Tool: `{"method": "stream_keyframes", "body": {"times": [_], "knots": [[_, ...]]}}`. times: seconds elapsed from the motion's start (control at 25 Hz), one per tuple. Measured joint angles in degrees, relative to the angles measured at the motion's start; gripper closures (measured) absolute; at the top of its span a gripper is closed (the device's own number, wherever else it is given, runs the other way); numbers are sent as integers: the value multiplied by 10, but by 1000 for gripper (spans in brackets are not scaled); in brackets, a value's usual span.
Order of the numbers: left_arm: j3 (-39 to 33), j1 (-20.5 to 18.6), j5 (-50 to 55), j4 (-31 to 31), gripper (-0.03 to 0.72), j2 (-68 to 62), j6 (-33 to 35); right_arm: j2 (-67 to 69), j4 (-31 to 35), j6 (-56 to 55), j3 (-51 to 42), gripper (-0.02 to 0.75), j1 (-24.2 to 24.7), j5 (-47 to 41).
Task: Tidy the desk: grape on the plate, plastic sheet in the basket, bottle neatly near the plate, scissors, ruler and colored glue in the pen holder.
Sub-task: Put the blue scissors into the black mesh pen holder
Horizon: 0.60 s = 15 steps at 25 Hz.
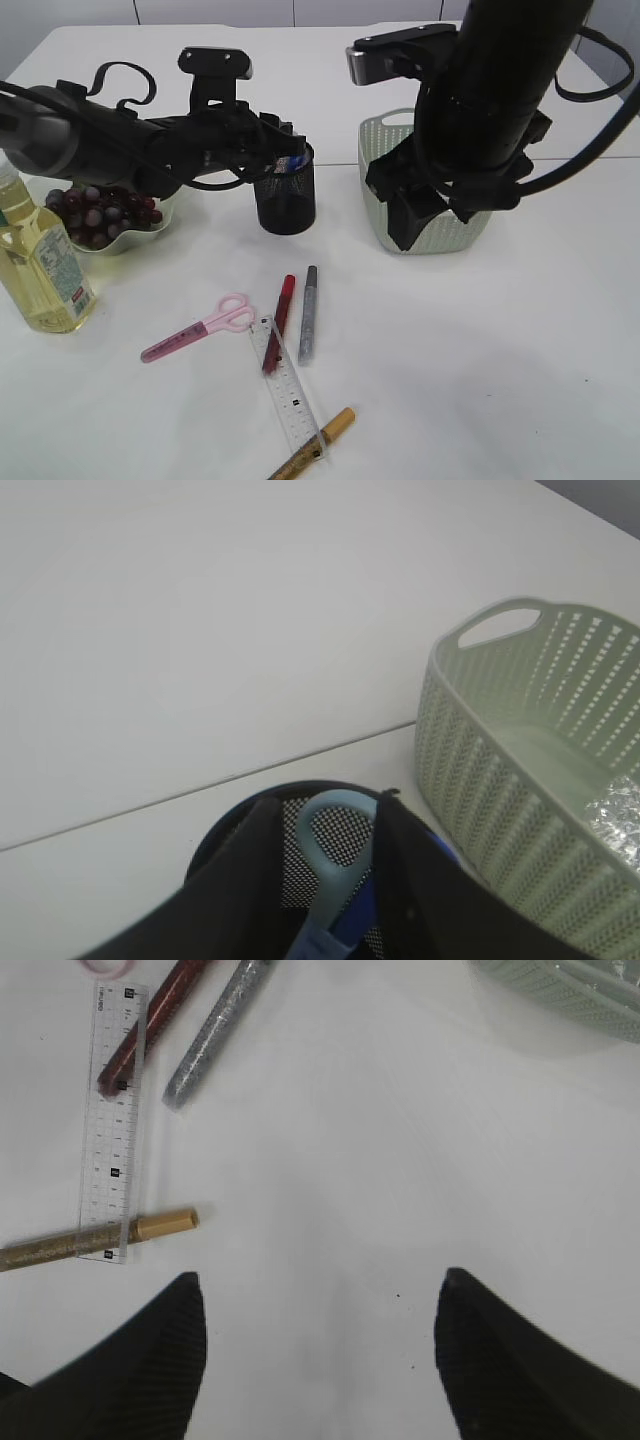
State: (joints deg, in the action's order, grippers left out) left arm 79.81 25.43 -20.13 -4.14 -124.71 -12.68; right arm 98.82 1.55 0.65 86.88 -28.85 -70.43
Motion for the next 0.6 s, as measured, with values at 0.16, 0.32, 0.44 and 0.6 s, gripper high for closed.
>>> {"method": "stream_keyframes", "body": {"times": [0.16,0.32,0.44,0.6], "knots": [[0,0,0,0,452,0,-2,0,0,0,0,214,0,0],[0,0,15,0,450,1,-2,0,0,0,0,214,0,0],[0,0,47,-3,450,17,-3,0,0,0,0,214,0,0],[0,0,102,-9,449,55,-3,0,0,0,0,214,0,-1]]}}
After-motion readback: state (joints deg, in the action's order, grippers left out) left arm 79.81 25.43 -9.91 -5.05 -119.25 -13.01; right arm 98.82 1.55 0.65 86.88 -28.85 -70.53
